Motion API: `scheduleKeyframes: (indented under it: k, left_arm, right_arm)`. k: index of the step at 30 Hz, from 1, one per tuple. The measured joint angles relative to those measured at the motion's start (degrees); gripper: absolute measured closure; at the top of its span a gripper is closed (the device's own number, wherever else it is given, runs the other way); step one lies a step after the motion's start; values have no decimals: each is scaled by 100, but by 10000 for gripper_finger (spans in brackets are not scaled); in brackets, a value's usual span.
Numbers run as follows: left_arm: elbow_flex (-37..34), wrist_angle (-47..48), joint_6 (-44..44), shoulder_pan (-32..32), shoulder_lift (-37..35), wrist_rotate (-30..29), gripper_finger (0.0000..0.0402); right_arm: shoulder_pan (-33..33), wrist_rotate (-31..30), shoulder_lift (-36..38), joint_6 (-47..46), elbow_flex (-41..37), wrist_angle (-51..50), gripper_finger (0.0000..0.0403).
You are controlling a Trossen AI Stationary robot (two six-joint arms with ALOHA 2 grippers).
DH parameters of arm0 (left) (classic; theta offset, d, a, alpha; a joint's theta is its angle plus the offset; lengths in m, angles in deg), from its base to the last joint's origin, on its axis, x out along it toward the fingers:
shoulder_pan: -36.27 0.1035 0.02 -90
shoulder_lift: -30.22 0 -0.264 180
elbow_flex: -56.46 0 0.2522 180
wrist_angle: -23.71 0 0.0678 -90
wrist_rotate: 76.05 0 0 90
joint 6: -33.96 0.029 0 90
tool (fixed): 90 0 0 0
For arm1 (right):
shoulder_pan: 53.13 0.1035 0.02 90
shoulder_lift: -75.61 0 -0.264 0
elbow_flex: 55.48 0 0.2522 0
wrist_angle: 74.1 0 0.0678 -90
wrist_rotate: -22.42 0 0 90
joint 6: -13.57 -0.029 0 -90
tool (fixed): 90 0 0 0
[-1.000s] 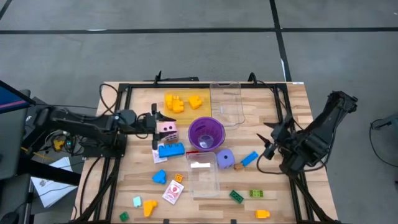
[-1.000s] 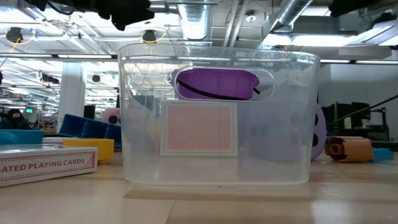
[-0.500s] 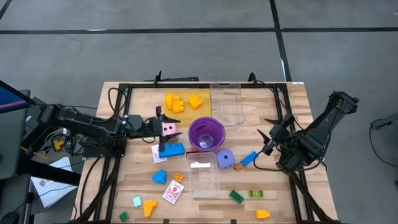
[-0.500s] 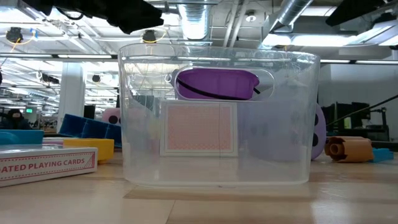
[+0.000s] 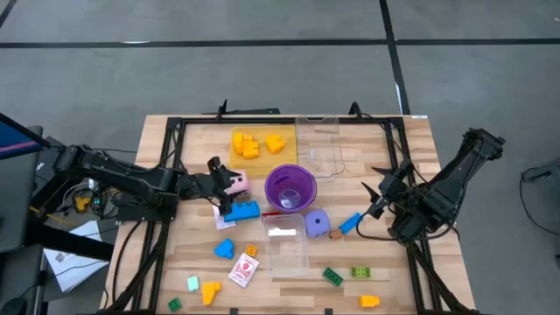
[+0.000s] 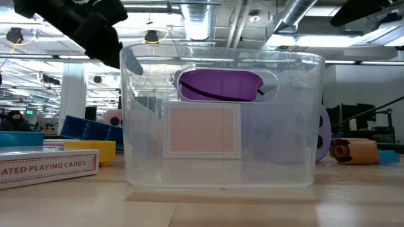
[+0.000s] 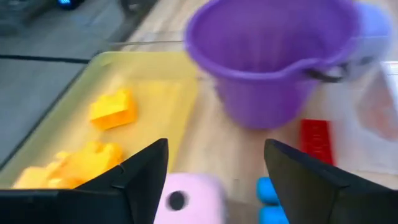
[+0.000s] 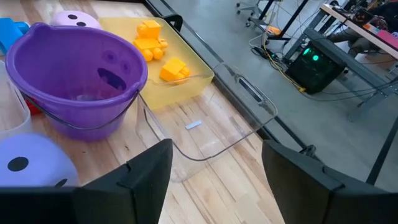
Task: Pick & Place Toys
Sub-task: Put the pink dice into the top transparent bin
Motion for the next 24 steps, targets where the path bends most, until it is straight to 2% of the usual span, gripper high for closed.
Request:
scheduleKeyframes:
  k: [7, 11, 16, 20, 24]
  left_arm:
    - [0, 299, -294, 17, 56, -543, 93]
    - [0, 293, -262, 124, 254, -586, 54]
    - [0, 316, -261, 500, 676, 75, 7]
    - [0, 316, -237, 812, 940, 203, 11]
    - [0, 276, -267, 1177, 1104, 706, 12]
  right_arm:
    - [2, 40, 0, 0, 2, 4, 161]
    - [0, 42, 0, 0, 0, 19, 161]
    - [0, 44, 0, 0, 0, 23, 161]
    - [-2, 44, 0, 0, 0, 27, 161]
    - [-2, 46, 0, 0, 0, 34, 161]
